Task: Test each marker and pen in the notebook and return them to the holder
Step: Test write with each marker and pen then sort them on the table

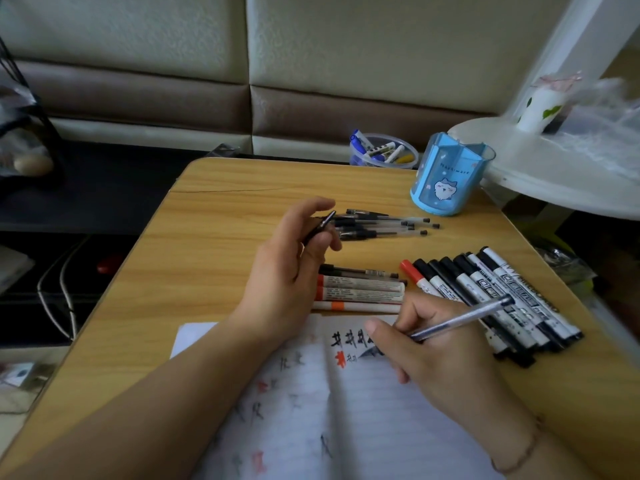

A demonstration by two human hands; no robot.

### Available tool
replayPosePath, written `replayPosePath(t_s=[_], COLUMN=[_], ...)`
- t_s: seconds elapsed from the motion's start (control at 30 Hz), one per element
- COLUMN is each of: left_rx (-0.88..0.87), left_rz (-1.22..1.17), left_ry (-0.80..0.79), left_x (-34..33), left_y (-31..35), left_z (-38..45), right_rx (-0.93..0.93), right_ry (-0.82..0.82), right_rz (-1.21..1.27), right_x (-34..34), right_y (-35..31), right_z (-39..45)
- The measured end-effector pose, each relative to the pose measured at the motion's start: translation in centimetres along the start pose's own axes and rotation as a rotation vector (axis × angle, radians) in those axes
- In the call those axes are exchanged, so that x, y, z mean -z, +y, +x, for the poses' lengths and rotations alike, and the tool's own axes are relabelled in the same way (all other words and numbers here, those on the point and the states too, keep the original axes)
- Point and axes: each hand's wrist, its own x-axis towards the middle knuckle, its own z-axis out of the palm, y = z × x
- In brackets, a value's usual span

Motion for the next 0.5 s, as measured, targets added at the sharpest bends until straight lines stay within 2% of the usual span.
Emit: replayPosePath(t_s=[0.07, 0.17, 0.5], left_rx=[0.003, 0.006, -0.025], left_rz=[0.011, 0.052, 0.068], left_ry=[-0.019, -0.041, -0.059], left_x=[0.0, -0.1, -0.3], left_y=[-0.1, -0.1, -0.1], left_z=[0.0, 0.0, 0.0], right_rx=[0.035, 0.012, 0.089], right_ry=[0.042, 0.093, 0.083], right_rz=[-0.061, -0.002, -0.099], right_x=[-0.1, -0.3, -0.5], right_y=[0.5, 0.9, 1.3], right_z=[0.2, 0.3, 0.5])
